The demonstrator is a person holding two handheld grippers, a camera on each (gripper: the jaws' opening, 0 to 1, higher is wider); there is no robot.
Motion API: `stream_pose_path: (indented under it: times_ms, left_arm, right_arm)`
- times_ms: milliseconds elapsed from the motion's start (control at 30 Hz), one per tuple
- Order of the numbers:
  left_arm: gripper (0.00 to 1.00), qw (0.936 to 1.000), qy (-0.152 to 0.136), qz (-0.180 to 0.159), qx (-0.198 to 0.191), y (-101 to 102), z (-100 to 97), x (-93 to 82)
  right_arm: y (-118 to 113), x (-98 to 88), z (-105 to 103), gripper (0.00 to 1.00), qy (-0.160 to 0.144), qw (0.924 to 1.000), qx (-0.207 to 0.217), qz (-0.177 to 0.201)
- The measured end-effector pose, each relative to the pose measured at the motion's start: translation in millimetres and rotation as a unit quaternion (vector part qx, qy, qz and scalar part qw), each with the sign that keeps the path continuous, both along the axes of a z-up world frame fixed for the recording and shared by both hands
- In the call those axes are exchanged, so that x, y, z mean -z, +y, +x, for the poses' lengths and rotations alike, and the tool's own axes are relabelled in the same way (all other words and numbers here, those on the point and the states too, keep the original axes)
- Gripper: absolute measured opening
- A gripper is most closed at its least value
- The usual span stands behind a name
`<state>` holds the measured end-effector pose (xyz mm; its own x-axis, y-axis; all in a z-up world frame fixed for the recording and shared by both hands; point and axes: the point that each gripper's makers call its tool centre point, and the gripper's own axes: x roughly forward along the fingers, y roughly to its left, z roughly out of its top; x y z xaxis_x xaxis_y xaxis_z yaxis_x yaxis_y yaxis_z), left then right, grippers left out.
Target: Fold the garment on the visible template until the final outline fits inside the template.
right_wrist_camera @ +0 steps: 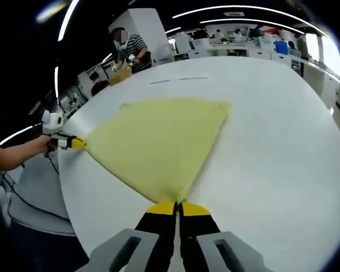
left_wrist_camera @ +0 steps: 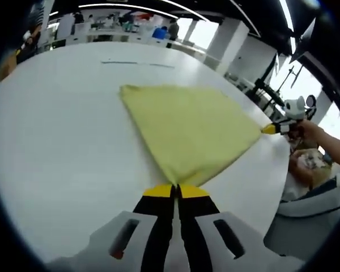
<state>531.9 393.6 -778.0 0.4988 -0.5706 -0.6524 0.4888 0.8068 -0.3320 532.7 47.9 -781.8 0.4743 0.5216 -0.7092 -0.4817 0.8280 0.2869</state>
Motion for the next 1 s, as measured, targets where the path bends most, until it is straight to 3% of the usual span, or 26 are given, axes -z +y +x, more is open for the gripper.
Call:
stream_pose_path:
  times_ms: [233,467,633,867,1000]
  left_arm:
    - [0.02,0.9998,-0.013,0.013,0.0,5.0,2.9,0.3]
    - [0.16,0.9987,-0.044,0.016,-0.022,12.5,8.3,-9.6]
    - [0.38,0.9968,-0.073,0.015,-0.03,13.4,13.7,-23.5]
    - [0.53,0.9963,-0.083,0.013,-0.019,6.4,13.6,-33.0]
    - [0.65,0.994,-0.107,0.019,-0.015,1.2,14.2,-48.3]
  right_arm:
    - [-1.7,-0.2,0.5,0.0,-0.004,1.0,-0.001,-0.008]
    - [-0.5,-6.9,4.2,0.01,-0.026,0.9996,0.002,-0.015]
    - [3.1,-21.9,10.2,0.23,-0.054,0.9985,0.006,-0.001]
    - [15.8,-42.4,12.8,0.5,-0.092,0.9956,-0.012,0.009]
    - [20.4,-53.6,12.4,0.62,-0.109,0.9938,-0.018,0.013]
